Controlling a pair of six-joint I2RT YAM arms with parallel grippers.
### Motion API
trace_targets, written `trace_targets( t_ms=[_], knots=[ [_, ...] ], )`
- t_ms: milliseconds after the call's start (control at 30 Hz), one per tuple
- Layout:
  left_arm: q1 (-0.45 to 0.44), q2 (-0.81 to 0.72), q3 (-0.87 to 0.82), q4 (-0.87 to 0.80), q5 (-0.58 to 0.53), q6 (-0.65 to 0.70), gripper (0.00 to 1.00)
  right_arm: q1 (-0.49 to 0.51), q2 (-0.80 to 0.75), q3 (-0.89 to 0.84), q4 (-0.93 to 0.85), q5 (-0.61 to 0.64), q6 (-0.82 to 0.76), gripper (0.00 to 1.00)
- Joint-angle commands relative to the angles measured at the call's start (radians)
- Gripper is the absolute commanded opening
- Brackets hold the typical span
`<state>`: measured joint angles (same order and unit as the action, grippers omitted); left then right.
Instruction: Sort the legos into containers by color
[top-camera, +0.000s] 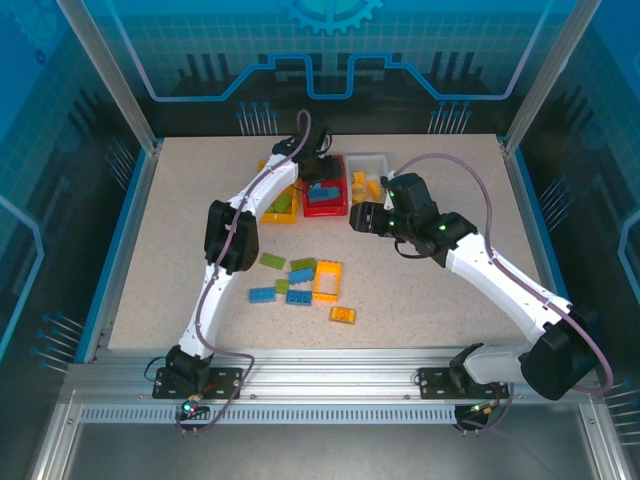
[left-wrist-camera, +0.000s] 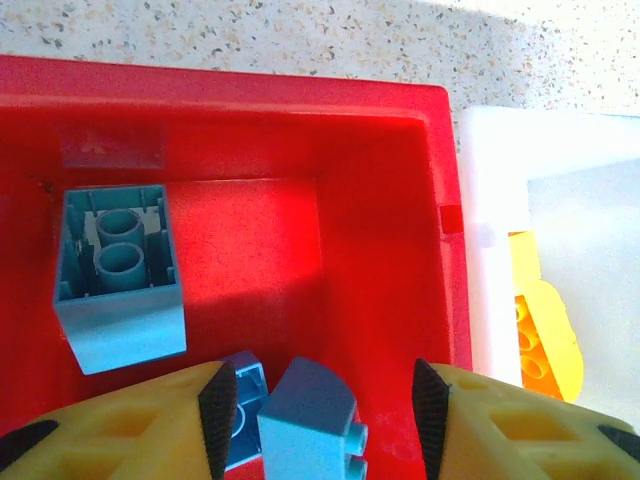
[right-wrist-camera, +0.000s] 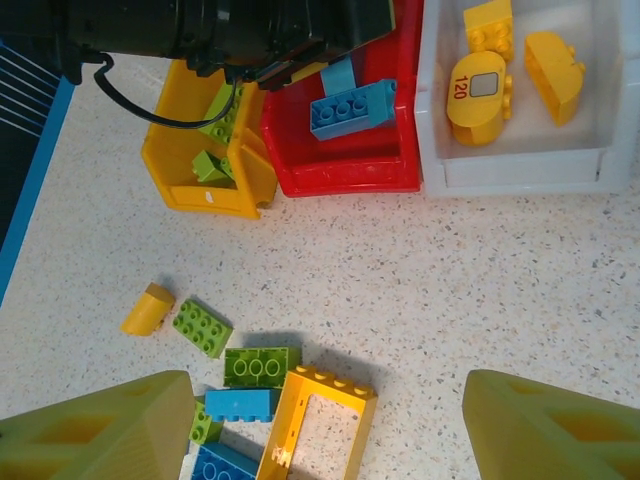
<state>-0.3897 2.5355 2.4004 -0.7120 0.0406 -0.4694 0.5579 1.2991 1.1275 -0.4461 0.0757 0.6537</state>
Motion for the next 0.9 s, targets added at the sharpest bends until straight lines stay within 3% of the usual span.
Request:
trace_targets(
  t_ms=[0, 267, 567, 867],
  knots=[
    [0.005, -0.067, 0.019, 0.006, 0.025, 0.002, 0.52, 0.013, -0.011, 0.003, 0.019, -0.022, -0.022, 0.73],
    [-0.005, -0.361, -0.26, 0.141, -0.015, -0.061, 0.52, 0.096, -0.007, 0.023, 0.006, 0.049, -0.103, 0.72],
    [-0.02, -0.873, -0.784, 0.254, -0.056, -0.168, 0.55, 0.231, 0.031, 0.075, -0.012, 0.146, -0.243, 0.72],
    [-0.02, -1.396, -1.241, 0.077, -0.124, -0.275, 0.6, 0.321, 0.084, 0.116, -0.046, 0.158, -0.32, 0.71]
  ],
)
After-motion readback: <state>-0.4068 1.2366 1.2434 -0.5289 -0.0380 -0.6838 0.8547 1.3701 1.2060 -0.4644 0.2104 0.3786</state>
